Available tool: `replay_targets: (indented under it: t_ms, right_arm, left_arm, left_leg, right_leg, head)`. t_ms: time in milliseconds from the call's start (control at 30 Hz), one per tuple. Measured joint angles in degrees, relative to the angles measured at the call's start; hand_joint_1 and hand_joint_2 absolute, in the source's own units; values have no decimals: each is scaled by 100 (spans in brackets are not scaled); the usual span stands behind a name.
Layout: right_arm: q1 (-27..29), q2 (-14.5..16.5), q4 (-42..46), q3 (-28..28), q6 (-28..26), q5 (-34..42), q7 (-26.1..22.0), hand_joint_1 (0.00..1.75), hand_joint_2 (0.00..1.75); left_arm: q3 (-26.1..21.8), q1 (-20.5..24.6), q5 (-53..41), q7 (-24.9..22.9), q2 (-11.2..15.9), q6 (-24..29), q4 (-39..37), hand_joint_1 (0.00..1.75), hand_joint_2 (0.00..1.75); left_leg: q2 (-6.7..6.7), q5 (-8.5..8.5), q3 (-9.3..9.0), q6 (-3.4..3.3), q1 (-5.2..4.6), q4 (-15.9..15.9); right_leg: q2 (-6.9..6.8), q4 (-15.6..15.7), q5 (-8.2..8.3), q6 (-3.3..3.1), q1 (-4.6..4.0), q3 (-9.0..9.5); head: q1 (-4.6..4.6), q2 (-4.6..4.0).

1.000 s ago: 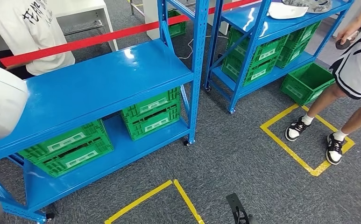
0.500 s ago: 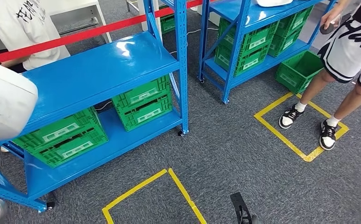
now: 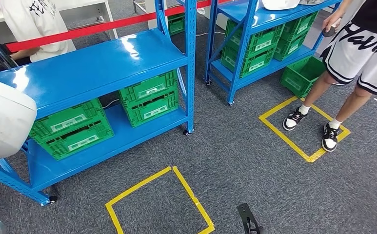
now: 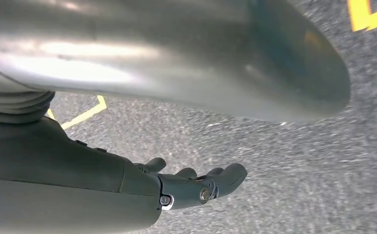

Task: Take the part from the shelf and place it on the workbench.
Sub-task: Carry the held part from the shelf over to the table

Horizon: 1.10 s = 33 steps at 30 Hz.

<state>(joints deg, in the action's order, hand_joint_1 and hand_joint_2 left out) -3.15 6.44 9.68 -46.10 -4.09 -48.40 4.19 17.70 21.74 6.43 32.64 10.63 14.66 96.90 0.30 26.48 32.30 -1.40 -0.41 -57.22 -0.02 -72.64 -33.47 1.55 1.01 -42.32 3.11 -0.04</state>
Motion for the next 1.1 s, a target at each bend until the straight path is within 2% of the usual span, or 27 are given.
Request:
replay_targets:
  t_ms: [33, 67, 100, 133, 200, 233, 267, 333, 367, 400, 467, 500, 533, 567, 600, 633, 700, 733, 767, 833, 867, 900, 967, 1000, 1033, 1067, 1100]
  right_arm:
    - [-3, -1, 0, 0, 4, 0, -1, 0, 0]
    - [-5, -2, 0, 0, 9, 0, -2, 0, 0]
    - [-7, -2, 1, 0, 16, 1, -4, 0, 0]
    - [-12, -2, 1, 0, 21, 1, -10, 0, 0]
    - [-28, -2, 2, 0, 30, 0, -38, 0, 0]
    - [-38, -2, 2, 0, 35, -1, -60, 0, 0]
    - [-41, -2, 2, 0, 41, -1, -79, 0, 0]
    - [-39, 7, -2, 0, 56, 0, -106, 0, 0]
    - [-40, 10, -4, -1, 66, 0, -110, 0, 0]
    - [-41, 12, -6, -1, 78, -3, -115, 0, 0]
    - [-46, 9, -7, -2, 102, -13, -119, 0, 0]
    - [-44, 9, -7, -2, 115, -19, -120, 0, 0]
    - [-43, 9, -7, -2, 131, -24, -118, 0, 0]
    - [-42, 9, -7, -2, 148, -28, -116, 0, 0]
    - [-42, 9, -7, -2, 166, -30, -114, 0, 0]
    - [-42, 10, -7, -2, 181, -31, -113, 0, 0]
    - [-45, 11, -7, -2, 199, -33, -114, 0, 0]
    - [-46, 11, -7, -2, 202, -35, -114, 0, 0]
    - [-47, 11, -7, -1, 204, -37, -114, 0, 0]
    - [-40, 11, -7, 0, 205, -39, -113, 0, 0]
    - [-32, 11, -8, 0, 206, -39, -113, 0, 0]
    - [-23, 13, -8, 0, 207, -39, -113, 0, 0]
    - [-16, 17, -9, 0, 208, -39, -113, 0, 0]
    - [-18, 18, -9, 0, 208, -39, -113, 0, 0]
    - [-18, 17, -9, 0, 208, -39, -113, 0, 0]
    - [-18, 16, -9, 0, 208, -39, -113, 0, 0]
    - [-17, 16, -9, 0, 208, -39, -112, 0, 0]
  left_arm:
    - [-1, -21, -2, -1, 3, 1, 1, 175, 175]
    - [-3, -35, -2, -1, 10, 1, 0, 175, 175]
    - [-7, -40, 5, -1, 28, 0, -4, 175, 175]
    - [-11, -31, 25, -3, 55, -1, -14, 175, 175]
    - [-22, 36, 92, -7, 135, -3, -52, 175, 175]
    - [-28, 87, 129, -9, 176, -4, -84, 175, 175]
    - [-34, 138, 156, -10, 213, -4, -116, 175, 175]
    - [-39, 204, 187, -12, 273, -4, -183, 175, 175]
    - [-39, 219, 196, -12, 299, 0, -208, 175, 175]
    - [-40, 226, 210, -4, 332, 11, -231, 175, 175]
    - [-40, 233, 260, 22, 400, 58, -270, 175, 175]
    - [-41, 229, 288, 41, 433, 86, -288, 175, 175]
    - [-41, 217, 313, 60, 461, 110, -305, 175, 175]
    - [-42, 200, 332, 79, 490, 126, -319, 175, 175]
    - [-42, 182, 344, 92, 516, 138, -326, 175, 175]
    - [-42, 166, 354, 102, 540, 145, -330, 175, 175]
    - [-44, 154, 360, 109, 578, 154, -309, 175, 175]
    - [-47, 154, 362, 109, 593, 156, -294, 175, 175]
    - [-50, 154, 364, 109, 606, 160, -280, 175, 175]
    - [-52, 147, 367, 106, 622, 168, -270, 175, 175]
    - [-52, 144, 367, 104, 626, 170, -270, 175, 175]
    - [-52, 140, 367, 103, 627, 171, -268, 175, 175]
    - [-52, 136, 367, 101, 627, 172, -266, 175, 175]
    - [-52, 131, 367, 101, 627, 173, -265, 175, 175]
    - [-52, 125, 367, 101, 627, 174, -266, 175, 175]
    - [-52, 119, 367, 101, 627, 175, -266, 175, 175]
    - [-52, 114, 366, 101, 627, 176, -266, 175, 175]
  left_leg:
    - [0, -79, 118, 5, -1, -24]
    - [-1, -150, 241, 18, 0, -55]
    - [-1, -219, 367, 35, 1, -94]
    - [-1, -280, 482, 58, 2, -143]
    - [3, -374, 623, 121, -9, -224]
    - [7, -416, 650, 155, -15, -241]
    - [8, -468, 660, 192, -16, -234]
    - [4, -515, 702, 261, -3, -212]
    - [-1, -396, 751, 300, 8, -276]
    - [-6, -163, 823, 338, 19, -440]
    - [-10, 451, 969, 403, 47, -1068]
    - [-10, 635, 1014, 424, 56, -1413]
    - [-11, 663, 1000, 433, 59, -1677]
    - [-11, 558, 909, 433, 60, -1781]
    - [-11, 394, 721, 421, 60, -1687]
    - [-12, 266, 429, 399, 59, -1404]
    - [-16, 355, -232, 336, 40, -562]
    - [-20, 459, -445, 301, 25, -239]
    - [-24, 536, -542, 265, 8, -58]
    - [-17, 468, -493, 171, 4, 8]
    - [-7, 407, -439, 116, 11, 12]
    - [3, 332, -371, 65, 21, 20]
    - [8, 180, -195, 6, 21, 8]
    - [8, 105, -95, -3, 14, -9]
    - [7, 30, 18, -4, 8, -33]
    - [7, -37, 134, 2, 4, -62]
    - [8, -96, 246, 12, 3, -98]
  right_leg:
    - [0, -211, 28, 5, -2, 30]
    - [0, -250, 166, 4, -2, 138]
    - [-1, -104, 331, -4, -2, 347]
    - [0, 214, 402, -19, -3, 635]
    - [8, 986, 250, -73, -28, 1184]
    - [13, 1220, 138, -104, -41, 1321]
    - [16, 1324, 103, -141, -59, 1363]
    - [-4, 1337, 209, -222, -52, 1268]
    - [-18, 1348, 285, -266, -42, 1198]
    - [-30, 1360, 367, -297, -27, 1116]
    - [-37, 1361, 516, -326, -16, 941]
    - [-37, 1356, 587, -326, -16, 853]
    - [-38, 1350, 663, -321, -16, 756]
    - [-39, 1345, 736, -312, -16, 660]
    - [-41, 1340, 808, -298, -16, 569]
    - [-42, 1336, 879, -281, -17, 489]
    - [-44, 1334, 991, -234, -26, 406]
    - [-45, 1342, 1044, -204, -28, 401]
    - [-47, 1359, 1097, -170, -28, 404]
    - [-41, 1386, 1179, -95, -20, 400]
    - [-32, 1336, 1102, -66, -18, 363]
    - [-21, 1179, 902, -44, -19, 300]
    - [-8, 555, 284, -23, -19, 120]
    - [-7, 174, 46, -14, -18, 43]
    - [-7, -125, -30, -8, -18, 20]
    - [-7, -282, 25, -7, -19, 64]
    - [-7, -247, 179, -12, -19, 198]
  head:
    - [1, 0]
    - [2, 0]
    - [2, 0]
    - [2, 0]
    - [13, 0]
    - [16, 0]
    - [20, 0]
    - [15, 0]
    - [13, 0]
    - [8, 0]
    - [4, 0]
    - [2, 0]
    - [3, 0]
    - [4, 0]
    - [4, 0]
    - [6, 0]
    - [8, 0]
    - [6, 0]
    - [-2, 0]
    - [-25, 0]
    - [-31, 0]
    - [-31, 0]
    - [-26, 0]
    - [-26, 0]
    - [-27, 0]
    - [-26, 0]
    - [-26, 0]
